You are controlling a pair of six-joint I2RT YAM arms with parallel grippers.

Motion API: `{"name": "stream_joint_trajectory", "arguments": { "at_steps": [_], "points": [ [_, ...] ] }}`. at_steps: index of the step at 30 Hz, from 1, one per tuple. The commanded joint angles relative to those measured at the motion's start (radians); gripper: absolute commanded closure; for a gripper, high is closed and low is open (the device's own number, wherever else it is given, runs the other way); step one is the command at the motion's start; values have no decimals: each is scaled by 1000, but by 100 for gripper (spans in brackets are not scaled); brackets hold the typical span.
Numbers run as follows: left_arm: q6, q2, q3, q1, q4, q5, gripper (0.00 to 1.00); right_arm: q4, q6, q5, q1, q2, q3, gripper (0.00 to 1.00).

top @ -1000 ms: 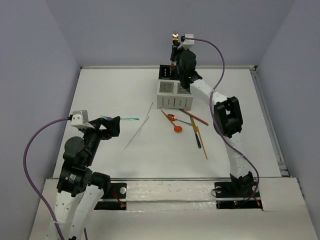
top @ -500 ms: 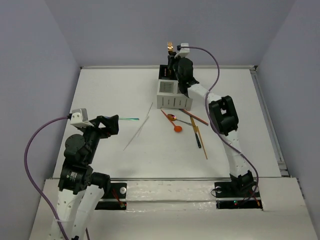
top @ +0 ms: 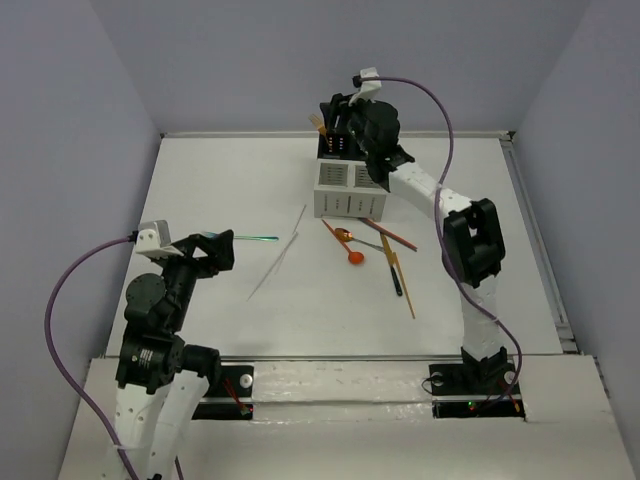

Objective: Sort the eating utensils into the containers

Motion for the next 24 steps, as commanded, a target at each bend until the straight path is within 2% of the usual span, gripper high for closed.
{"name": "stream_joint_trajectory", "arguments": {
  "at_steps": [1,3,6,10,15,18,24],
  "points": [
    [3,-23,12,16,56,7,1,-104,-2,-195,76,-135,-71,43],
    [2,-26,11,16,60,5,1,-209,1,-264,126,-140,-70,39],
    [0,-24,11,16,58,6,1,-293,-13,-279,212,-118,-68,33],
    [-1,-26,12,16,57,6,1,-417,-30,-313,289,-28,18,29],
    [-7,-43,18,16,44,-7,1,-568,8,-394,318,119,211,25],
    [-7,-47,18,16,49,-7,1,-640,7,-384,338,213,321,20],
    [-7,-55,17,7,52,6,1,-750,-36,-319,367,411,508,18]
  ]
}}
